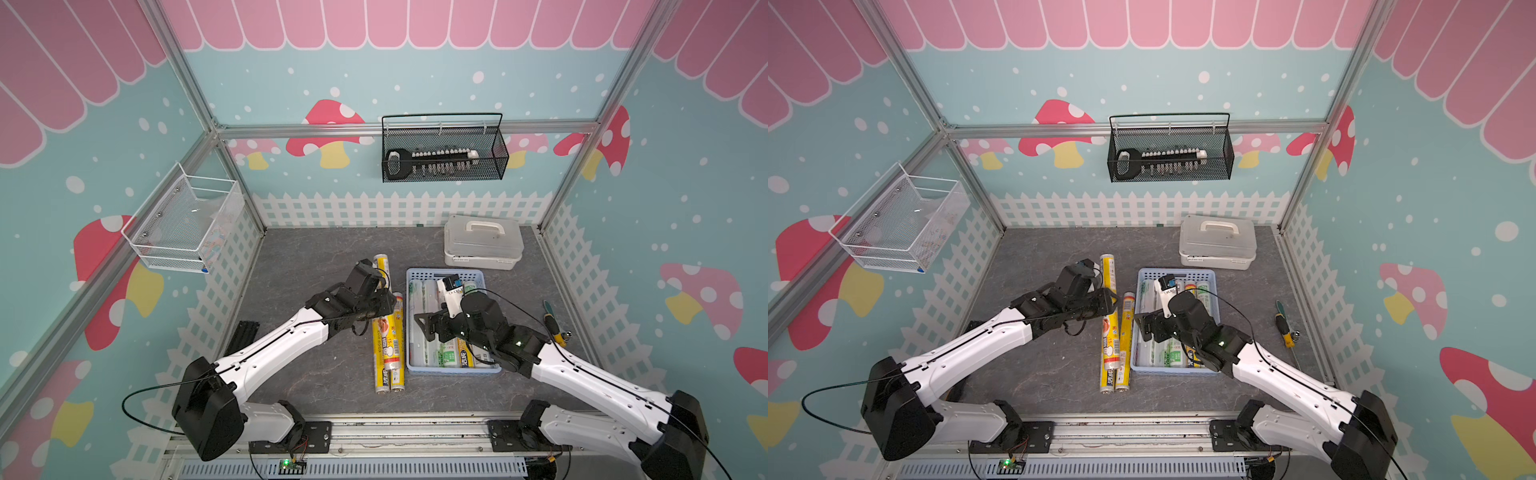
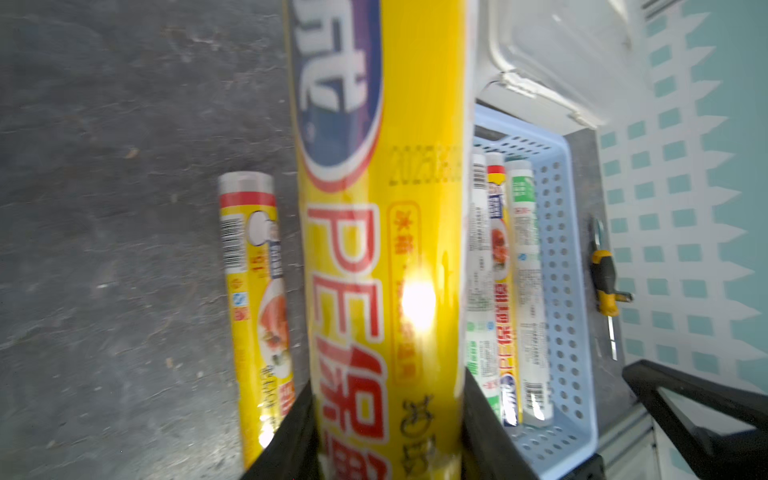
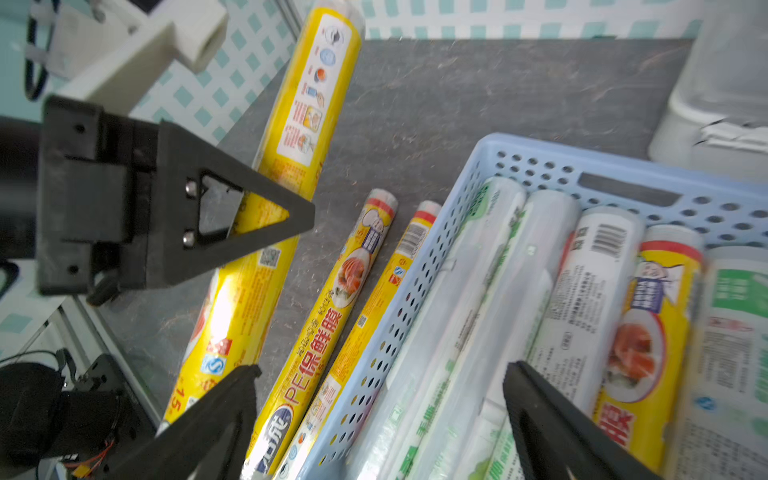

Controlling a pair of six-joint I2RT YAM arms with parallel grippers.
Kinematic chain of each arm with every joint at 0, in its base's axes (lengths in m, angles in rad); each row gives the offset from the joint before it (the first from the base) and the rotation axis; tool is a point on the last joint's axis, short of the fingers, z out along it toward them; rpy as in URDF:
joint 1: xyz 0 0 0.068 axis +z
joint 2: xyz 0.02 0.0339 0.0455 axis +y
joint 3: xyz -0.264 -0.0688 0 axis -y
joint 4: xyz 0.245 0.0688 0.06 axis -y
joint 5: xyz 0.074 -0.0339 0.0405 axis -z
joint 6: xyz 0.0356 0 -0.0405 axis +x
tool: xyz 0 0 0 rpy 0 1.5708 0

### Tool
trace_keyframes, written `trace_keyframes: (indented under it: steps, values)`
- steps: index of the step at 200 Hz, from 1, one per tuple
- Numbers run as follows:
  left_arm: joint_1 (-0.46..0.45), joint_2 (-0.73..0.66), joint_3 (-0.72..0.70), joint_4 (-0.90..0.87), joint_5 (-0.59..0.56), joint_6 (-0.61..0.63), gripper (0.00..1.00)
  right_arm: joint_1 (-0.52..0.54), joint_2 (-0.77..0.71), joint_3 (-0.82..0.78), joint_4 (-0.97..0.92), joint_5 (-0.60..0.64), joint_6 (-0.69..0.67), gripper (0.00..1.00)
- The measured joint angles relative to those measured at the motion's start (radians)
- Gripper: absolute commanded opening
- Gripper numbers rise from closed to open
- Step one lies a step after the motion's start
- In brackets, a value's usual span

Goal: Put the plastic wrap into the basket
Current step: Pick up the plastic wrap from the center of the board, then place the plastic wrap in the basket.

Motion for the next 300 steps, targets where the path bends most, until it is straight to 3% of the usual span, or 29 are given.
trace_keyframes:
  steps: [58,158,251,300]
  values:
    - [-0.113,0.299,0.258,0.084,0.066,-0.054,0.13,-0.16,-0.079,-0.031,-0.164,0.027,0.012,0.96]
    - [-0.205,0.612,0.493,0.098,0.1,-0.163,0.17,-0.505,-0.124,-0.085,-0.345,-0.164,0.034,0.97]
    - [-0.208,0.756,0.616,0.047,0.095,-0.198,0.24,-0.537,-0.193,-0.099,-0.393,-0.17,0.003,0.98]
    - [-0.209,0.803,0.673,-0.01,0.086,-0.193,0.33,-0.537,-0.21,-0.115,-0.393,-0.172,0.003,0.98]
